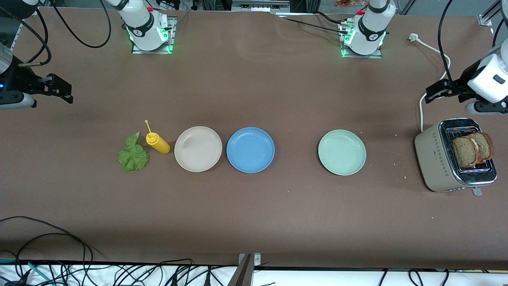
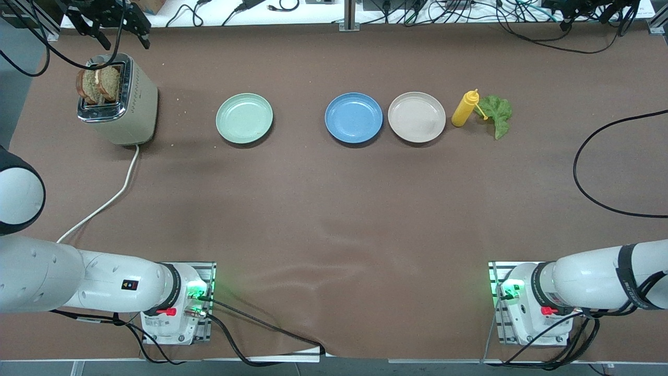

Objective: Make sandwich in blue plate with both arms

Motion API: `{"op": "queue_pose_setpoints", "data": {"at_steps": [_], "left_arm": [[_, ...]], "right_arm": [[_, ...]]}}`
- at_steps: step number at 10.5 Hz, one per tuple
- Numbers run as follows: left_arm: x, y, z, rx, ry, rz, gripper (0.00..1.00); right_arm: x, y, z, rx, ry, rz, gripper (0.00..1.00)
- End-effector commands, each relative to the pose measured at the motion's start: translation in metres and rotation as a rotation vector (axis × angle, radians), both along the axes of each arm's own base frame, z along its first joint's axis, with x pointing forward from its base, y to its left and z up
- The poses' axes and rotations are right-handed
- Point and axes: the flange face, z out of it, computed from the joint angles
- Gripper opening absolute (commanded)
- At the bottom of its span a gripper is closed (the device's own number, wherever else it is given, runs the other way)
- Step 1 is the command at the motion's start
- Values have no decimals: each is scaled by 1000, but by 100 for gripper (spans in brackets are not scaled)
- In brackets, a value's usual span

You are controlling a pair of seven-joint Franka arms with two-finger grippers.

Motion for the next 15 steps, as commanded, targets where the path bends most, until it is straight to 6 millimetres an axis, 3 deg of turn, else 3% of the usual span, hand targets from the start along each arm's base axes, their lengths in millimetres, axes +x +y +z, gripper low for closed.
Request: {"op": "queue_pose_setpoints", "data": {"at_steps": [1, 15], "left_arm": [[-1, 14, 39, -12, -30, 26, 100], [-2, 17, 38, -12, -20, 19, 100]], "right_arm": [[2, 1, 8, 11, 1, -8, 100], [4, 2, 10, 50, -12, -7, 100]]}}
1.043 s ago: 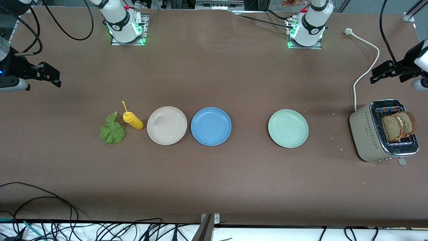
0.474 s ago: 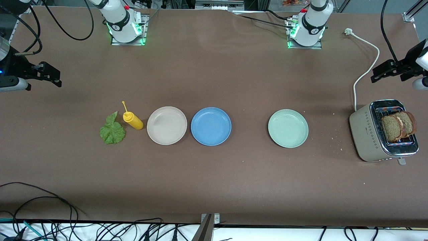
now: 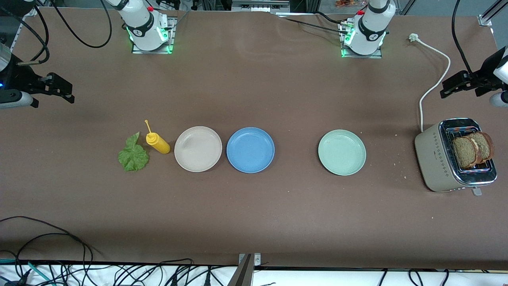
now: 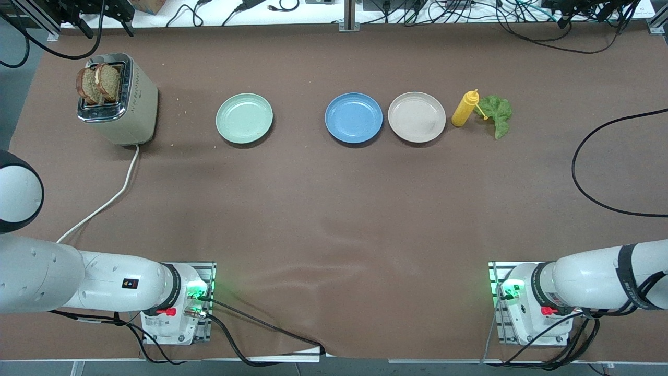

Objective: Make sandwich in blue plate with both arms

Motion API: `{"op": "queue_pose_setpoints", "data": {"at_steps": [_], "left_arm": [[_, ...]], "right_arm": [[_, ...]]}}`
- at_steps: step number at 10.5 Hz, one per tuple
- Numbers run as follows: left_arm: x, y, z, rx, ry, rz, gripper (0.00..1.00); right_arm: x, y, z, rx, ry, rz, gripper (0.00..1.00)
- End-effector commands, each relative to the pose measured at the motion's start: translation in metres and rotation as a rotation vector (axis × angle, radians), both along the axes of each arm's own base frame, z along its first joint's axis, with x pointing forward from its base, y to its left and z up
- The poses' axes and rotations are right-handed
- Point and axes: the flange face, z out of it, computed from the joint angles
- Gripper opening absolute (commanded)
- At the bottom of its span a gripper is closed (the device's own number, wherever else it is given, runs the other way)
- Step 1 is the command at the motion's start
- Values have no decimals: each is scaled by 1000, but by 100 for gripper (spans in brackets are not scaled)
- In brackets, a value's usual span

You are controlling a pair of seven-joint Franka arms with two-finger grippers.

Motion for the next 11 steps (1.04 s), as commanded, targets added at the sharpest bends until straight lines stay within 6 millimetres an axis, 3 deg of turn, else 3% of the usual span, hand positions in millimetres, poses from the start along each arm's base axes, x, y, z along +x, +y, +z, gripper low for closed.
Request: {"op": "queue_pose_setpoints", "data": {"at_steps": [1, 11], "left_arm": [[1, 1, 4, -11, 3, -11, 100], [0, 6, 4, -14, 4, -1, 100]], "right_arm": [[4, -1, 6, 18, -5, -5, 100], [8, 1, 5, 15, -6, -2, 100]]}}
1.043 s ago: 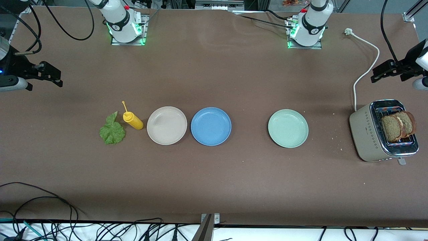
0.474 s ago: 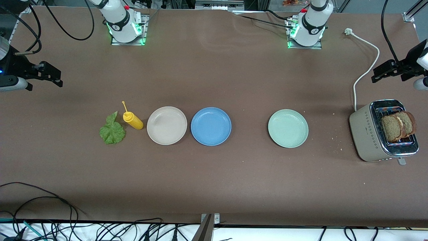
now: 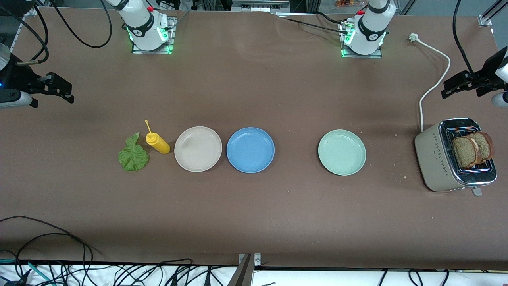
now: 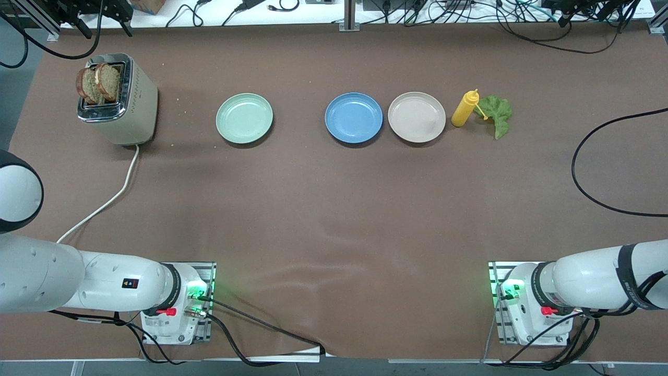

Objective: Make sandwich in blue plate with both arms

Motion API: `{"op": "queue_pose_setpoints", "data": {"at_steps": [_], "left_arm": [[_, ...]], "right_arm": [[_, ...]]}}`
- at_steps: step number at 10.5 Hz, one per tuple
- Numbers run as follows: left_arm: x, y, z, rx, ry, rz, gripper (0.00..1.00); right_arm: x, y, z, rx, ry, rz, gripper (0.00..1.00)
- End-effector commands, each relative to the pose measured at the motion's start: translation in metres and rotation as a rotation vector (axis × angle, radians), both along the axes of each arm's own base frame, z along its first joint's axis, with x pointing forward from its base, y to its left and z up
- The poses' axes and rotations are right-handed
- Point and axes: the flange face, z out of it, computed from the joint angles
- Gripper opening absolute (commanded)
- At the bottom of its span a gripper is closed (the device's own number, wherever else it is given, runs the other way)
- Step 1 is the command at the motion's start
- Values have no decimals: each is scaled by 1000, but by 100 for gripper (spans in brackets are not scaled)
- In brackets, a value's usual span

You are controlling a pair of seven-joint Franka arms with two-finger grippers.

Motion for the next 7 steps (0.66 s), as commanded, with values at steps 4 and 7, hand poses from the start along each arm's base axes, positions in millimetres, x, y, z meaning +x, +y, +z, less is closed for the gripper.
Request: {"op": "queue_pose_setpoints", "data": {"at_steps": [4, 7], "left_arm": [[1, 2, 4, -14, 2, -8, 100], [1, 2, 4, -14, 4, -8, 100]], "right_arm": [[13, 2, 5, 15, -6, -1, 100], [13, 2, 5, 17, -6, -1, 100]]}}
